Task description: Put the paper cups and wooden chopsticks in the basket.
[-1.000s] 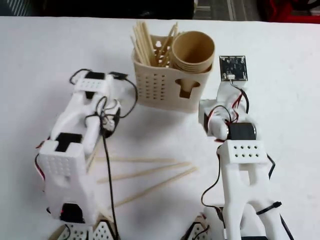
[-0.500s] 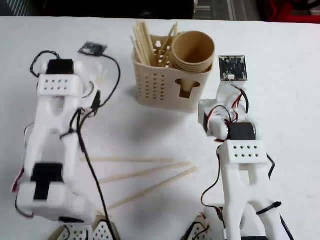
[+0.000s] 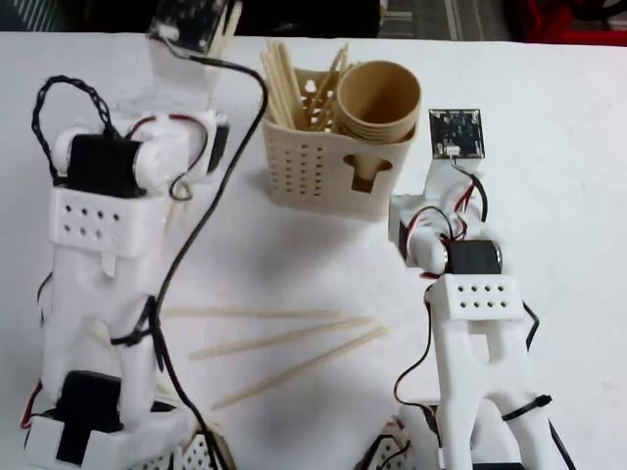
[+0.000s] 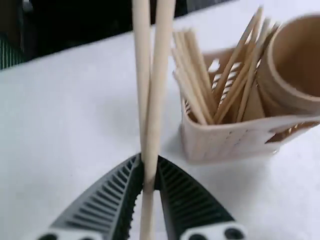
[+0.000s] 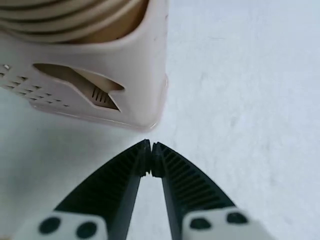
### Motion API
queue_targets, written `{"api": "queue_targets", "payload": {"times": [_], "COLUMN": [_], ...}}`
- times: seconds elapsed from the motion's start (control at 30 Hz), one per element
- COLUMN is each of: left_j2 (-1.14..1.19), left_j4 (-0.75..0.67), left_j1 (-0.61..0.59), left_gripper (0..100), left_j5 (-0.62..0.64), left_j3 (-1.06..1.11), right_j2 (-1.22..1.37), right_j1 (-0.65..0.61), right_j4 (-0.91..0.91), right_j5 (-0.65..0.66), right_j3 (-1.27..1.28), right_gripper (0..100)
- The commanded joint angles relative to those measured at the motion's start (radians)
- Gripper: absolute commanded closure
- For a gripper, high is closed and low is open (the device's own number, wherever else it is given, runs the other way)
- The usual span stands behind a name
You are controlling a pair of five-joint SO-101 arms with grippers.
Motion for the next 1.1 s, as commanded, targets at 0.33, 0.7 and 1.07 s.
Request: {"api": "queue_targets", "payload": {"times": [0.33, 0.7, 1.07], "left_j2": [0.044, 0.252, 0.335], "left_j4": [-0.489, -0.781, -0.635], "left_j1": [0.147, 0.196, 0.196], "left_gripper": [98, 98, 81], "left_j5": [0.006, 0.006, 0.015], "left_j3": [-0.118, -0.12, -0.118], "right_j2": [-0.024, -0.024, -0.028], "right_j1": [0.012, 0.012, 0.012], "right_j4": [-0.018, -0.018, -0.018], "right_j5": [-0.005, -0.005, -0.005], "right_j3": [-0.003, -0.003, -0.005], "right_gripper": [97.8, 97.8, 97.8]}}
